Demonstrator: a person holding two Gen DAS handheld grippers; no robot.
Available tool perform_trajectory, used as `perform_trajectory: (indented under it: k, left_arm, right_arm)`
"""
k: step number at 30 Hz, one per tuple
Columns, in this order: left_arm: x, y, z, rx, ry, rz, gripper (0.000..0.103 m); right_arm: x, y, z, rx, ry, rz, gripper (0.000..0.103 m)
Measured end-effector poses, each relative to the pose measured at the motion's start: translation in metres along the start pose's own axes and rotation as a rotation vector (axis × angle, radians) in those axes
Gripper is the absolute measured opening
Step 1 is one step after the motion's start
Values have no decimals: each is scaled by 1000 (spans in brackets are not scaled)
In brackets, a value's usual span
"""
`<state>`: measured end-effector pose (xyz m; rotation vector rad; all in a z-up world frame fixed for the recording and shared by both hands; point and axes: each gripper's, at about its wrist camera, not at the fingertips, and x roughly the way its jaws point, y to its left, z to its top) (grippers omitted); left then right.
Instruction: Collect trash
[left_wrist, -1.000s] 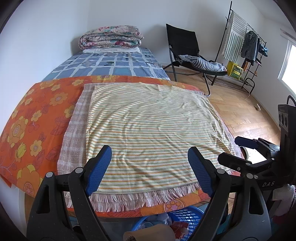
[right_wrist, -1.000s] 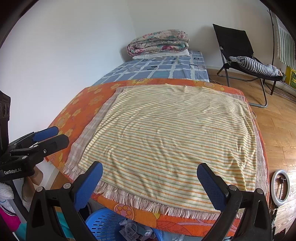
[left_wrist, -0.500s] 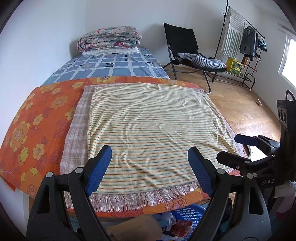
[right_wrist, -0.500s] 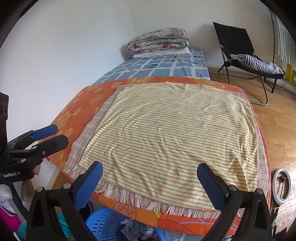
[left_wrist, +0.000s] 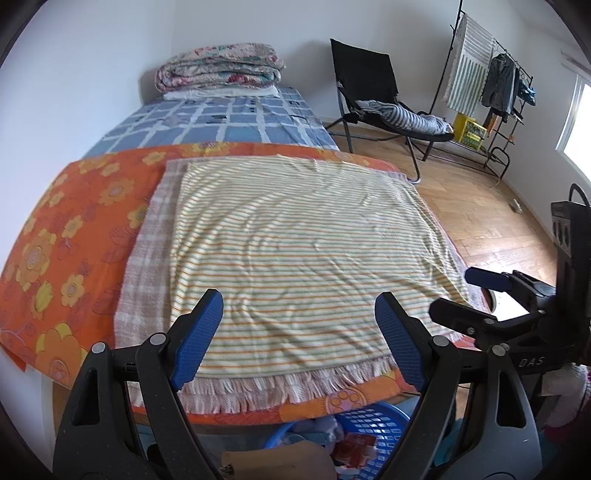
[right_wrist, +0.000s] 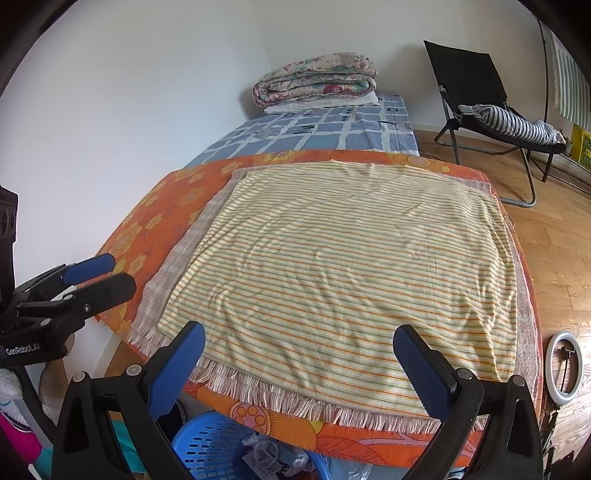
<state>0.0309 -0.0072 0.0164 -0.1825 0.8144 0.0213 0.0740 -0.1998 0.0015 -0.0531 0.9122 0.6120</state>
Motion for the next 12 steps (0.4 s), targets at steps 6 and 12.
perform_trajectory:
  k: [6,12]
  left_arm:
    - [0,-7,-3,31,-6,64,87]
    - [-1,-8,-5,38,-19,81,87]
  right_arm:
    - [1,0,-1,9,5,0,103]
    - [2,-2,-1,19,14,-1,103]
